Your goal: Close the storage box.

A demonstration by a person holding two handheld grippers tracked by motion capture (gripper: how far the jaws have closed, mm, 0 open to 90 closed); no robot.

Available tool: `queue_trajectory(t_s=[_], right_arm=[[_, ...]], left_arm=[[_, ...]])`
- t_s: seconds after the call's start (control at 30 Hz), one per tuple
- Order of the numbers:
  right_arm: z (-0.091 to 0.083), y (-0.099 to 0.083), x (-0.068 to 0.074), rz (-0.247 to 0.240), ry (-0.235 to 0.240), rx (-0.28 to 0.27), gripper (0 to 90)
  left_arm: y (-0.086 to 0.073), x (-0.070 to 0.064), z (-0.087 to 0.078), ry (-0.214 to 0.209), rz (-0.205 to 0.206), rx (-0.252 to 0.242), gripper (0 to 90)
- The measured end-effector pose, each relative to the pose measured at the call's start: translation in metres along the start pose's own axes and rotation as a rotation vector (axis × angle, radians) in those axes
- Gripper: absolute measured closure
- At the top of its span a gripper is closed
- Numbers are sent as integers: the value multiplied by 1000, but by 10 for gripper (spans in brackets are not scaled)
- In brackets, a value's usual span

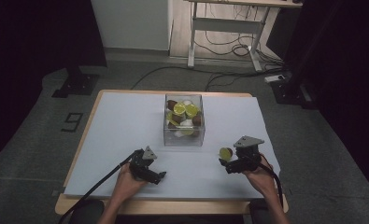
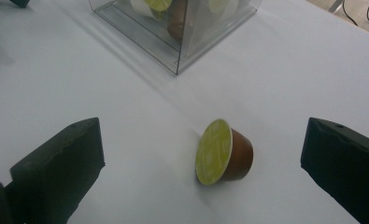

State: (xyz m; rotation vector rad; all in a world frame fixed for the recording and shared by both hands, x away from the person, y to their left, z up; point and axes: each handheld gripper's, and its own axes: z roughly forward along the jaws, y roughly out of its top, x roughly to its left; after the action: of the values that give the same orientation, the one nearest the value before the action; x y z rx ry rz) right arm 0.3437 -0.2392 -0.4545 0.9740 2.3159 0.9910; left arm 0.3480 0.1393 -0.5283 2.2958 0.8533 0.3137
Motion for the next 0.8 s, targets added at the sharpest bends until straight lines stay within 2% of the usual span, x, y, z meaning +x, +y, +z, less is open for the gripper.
queue_trajectory(t_s=[0.37,0.6,0.8], right_arm=[[4,-26,-3,44,-8,5,0],[14,-46,-5,86,-11,9,0],[27,-62,-7,119,-9,43,0]], left_arm=[[0,0,0,0,-1,-1,0],[0,0,0,0,-2,-1,0],[0,0,0,0,-2,-1,0]])
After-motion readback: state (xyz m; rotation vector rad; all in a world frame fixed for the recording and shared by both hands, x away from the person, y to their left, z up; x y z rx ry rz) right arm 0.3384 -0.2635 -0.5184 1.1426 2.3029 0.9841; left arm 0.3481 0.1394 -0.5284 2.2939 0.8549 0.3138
